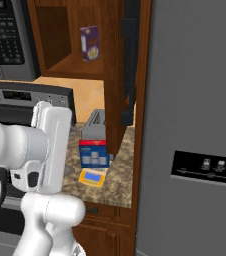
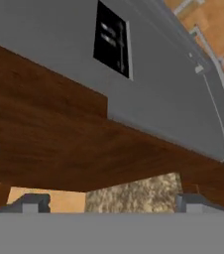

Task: Pick the boxed food and place it on the digital scale for weighing, and close the cabinet.

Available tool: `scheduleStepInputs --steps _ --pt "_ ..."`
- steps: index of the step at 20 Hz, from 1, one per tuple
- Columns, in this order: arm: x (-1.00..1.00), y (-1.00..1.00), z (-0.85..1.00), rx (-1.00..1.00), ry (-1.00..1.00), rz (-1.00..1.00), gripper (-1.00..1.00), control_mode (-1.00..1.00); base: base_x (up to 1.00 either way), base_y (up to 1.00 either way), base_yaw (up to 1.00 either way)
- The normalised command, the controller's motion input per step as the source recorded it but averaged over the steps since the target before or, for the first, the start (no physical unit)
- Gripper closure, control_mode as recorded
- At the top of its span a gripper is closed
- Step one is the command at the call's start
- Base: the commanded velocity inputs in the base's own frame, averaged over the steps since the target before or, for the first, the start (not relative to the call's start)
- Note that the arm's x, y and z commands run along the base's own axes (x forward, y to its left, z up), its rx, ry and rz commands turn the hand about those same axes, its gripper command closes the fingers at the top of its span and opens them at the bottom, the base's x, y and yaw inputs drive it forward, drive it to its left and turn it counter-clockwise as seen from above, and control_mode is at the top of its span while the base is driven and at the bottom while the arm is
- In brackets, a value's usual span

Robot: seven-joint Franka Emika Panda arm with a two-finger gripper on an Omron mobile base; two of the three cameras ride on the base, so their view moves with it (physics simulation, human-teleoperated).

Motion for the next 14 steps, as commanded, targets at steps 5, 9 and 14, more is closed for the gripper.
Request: scheduleStepInputs --steps 5,9,14 --pt "-0.85 -0.36 -0.22 0.11 -0.41 0.13 -1.0 -1.0 0.0 0.0 0.0" --pt "-0.53 -0.41 -0.15 0.16 -0.41 0.1 -1.0 -1.0 0.0 0.0 0.0" --pt "0.01 -0.39 -0.01 0.2 -0.29 0.11 -1.0 -1.0 0.0 0.0 0.0"
